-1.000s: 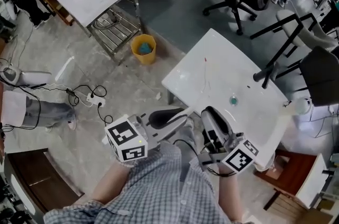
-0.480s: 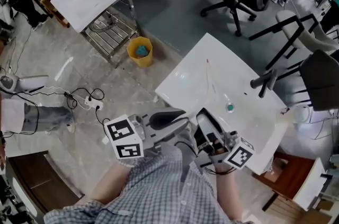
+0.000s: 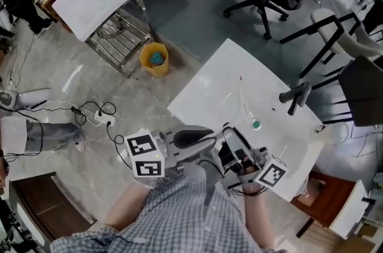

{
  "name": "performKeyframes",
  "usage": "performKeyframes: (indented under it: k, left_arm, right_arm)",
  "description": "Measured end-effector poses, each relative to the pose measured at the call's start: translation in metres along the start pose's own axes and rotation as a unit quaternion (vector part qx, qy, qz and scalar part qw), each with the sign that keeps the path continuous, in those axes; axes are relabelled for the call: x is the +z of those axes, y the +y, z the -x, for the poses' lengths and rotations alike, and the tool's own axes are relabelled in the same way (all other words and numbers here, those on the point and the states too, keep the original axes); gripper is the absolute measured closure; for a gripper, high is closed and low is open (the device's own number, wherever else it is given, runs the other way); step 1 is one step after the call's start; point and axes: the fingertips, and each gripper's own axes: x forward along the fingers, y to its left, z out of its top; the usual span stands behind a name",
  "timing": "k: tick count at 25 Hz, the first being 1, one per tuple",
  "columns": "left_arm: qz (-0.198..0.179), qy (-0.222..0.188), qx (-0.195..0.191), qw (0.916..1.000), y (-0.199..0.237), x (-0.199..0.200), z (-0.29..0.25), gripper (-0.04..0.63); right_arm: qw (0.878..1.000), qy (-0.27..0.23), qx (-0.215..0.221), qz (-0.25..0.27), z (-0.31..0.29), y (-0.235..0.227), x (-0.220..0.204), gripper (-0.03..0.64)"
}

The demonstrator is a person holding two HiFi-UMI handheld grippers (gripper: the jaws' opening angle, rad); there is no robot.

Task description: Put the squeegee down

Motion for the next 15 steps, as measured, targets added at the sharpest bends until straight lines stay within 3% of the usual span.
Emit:
performKeyframes:
  k: [9,15]
  left_arm:
    - [0.033,-0.017,-0.006,0.9993,0.012,0.005,-0.017,0.522]
    - [0.0,-0.006,0.027,0.9996,0.021,0.005,-0.027,0.517]
  right_arm:
    - [0.999,0.015,0.022,-0.032,0.002,-0.014,0.019,0.555]
    - [0.998,0.02,0.026,-0.048,0.001,-0.018,0.03,0.58]
